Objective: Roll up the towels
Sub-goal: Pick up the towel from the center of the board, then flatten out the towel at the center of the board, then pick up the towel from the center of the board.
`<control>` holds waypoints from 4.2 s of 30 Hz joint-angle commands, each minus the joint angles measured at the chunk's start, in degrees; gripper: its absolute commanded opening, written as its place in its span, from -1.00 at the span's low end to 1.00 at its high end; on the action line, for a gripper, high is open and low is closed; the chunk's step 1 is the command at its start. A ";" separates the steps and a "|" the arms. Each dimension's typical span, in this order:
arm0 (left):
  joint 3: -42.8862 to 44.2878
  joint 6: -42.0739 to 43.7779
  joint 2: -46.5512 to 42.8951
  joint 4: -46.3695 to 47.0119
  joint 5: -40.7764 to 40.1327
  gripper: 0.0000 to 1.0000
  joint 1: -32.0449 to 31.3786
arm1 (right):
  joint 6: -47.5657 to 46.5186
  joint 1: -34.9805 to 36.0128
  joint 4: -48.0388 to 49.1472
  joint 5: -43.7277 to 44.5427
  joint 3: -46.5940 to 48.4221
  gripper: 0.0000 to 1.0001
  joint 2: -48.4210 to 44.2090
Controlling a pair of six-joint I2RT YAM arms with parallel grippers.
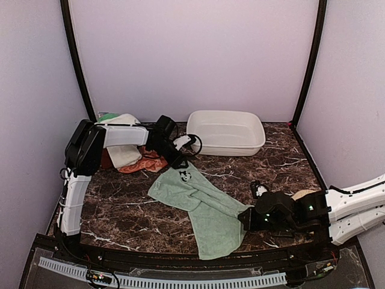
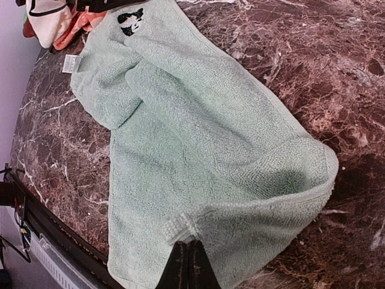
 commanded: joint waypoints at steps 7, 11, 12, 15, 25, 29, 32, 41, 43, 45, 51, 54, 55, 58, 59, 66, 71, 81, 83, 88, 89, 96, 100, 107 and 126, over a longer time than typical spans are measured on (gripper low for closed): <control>2.52 -1.69 2.30 2.02 1.44 -0.03 -0.26 | 0.60 -1.35 -1.42 -0.03 -0.79 -1.00 -2.48; 2.89 -1.26 3.91 1.42 -0.08 -0.23 -0.40 | 1.00 -2.15 -2.56 0.29 -1.32 -1.00 -5.33; 2.34 -1.08 3.83 1.67 -0.43 -0.35 -0.40 | 1.02 -2.43 -2.80 0.41 -1.44 -1.00 -6.10; 1.36 -0.96 2.82 1.99 -1.20 -0.83 -0.40 | 0.78 -3.19 -3.91 0.54 -1.53 -1.00 -8.22; -6.80 -1.98 -15.65 -0.48 -1.62 -1.00 -0.40 | -4.35 -7.32 -8.41 0.25 1.71 -1.00 -12.44; -12.37 -0.49 -26.94 -3.40 -6.10 -1.00 -0.32 | -7.53 -8.34 -10.97 0.42 3.84 -1.00 -15.14; -14.40 0.56 -34.16 -6.80 -7.91 -1.00 0.24 | -9.53 -8.57 -12.49 0.92 5.40 -1.00 -17.94; -13.91 3.00 -51.45 -22.91 -7.30 -1.00 0.92 | -12.76 -8.70 -18.79 -2.38 12.59 -1.00 -24.70; -15.37 2.87 -55.91 -25.03 -8.13 -1.00 0.87 | -12.85 -8.68 -19.35 -3.33 13.45 -1.00 -25.82; -16.89 2.70 -60.37 -27.45 -8.65 -1.00 0.92 | -13.00 -8.62 -20.43 -4.11 14.44 -1.00 -26.35; -21.85 2.45 -71.97 -35.79 -6.53 -1.00 1.16 | -13.04 -8.59 -23.14 -7.40 15.19 -1.00 -27.31; -24.73 1.67 -74.48 -36.77 -5.65 -1.00 1.39 | -12.59 -8.61 -23.65 -6.00 15.08 -1.00 -27.34; -25.62 1.41 -74.88 -36.45 -5.70 -1.00 1.49 | -12.18 -8.60 -23.66 -4.86 14.96 -1.00 -27.21; -28.81 0.36 -75.30 -33.81 -6.87 -1.00 1.62 | -11.29 -8.67 -22.40 -1.53 13.69 -1.00 -26.24; -30.81 -0.03 -75.29 -31.83 -8.23 -1.00 1.66 | -11.01 -8.71 -21.91 -0.13 12.96 -1.00 -25.44; -54.24 -0.10 -71.31 -5.21 -22.65 -1.00 2.35 | -15.46 -15.15 -9.39 1.90 4.63 -1.00 -14.15; -57.10 -1.71 -61.42 7.26 -24.24 -1.00 6.38 | -21.14 -24.69 0.54 -3.20 3.59 -1.00 -4.91; -53.14 -2.59 -48.83 16.31 -22.53 -1.00 7.71 | -28.84 -32.30 4.55 -6.95 11.79 -1.00 15.36; -53.29 -1.76 -47.35 16.83 -23.16 -1.00 7.94 | -29.19 -33.66 5.11 -7.38 11.93 -1.00 16.70; -55.35 0.11 -47.04 16.17 -22.31 -0.85 8.60 | -30.91 -36.45 6.53 -10.48 11.65 -1.00 18.91; -55.96 0.69 -47.57 16.20 -22.17 -0.77 8.72 | -31.34 -36.78 6.32 -11.01 12.01 -1.00 19.29; -53.58 5.41 -48.87 12.28 -19.05 -0.20 12.58 | -35.30 -40.54 0.27 -15.24 17.25 -0.31 19.95; -47.95 11.17 -47.10 6.44 -13.67 -0.18 13.41 | -39.44 -41.20 -3.62 -17.38 21.45 -0.06 20.56; -42.70 21.29 -38.46 -2.22 -5.92 -0.28 13.37 | -43.74 -41.81 -7.30 -22.99 24.37 0.04 25.77; -40.31 28.57 -32.68 -3.88 -7.49 -0.33 13.27 | -49.23 -41.84 -13.77 -19.17 31.13 -0.19 38.34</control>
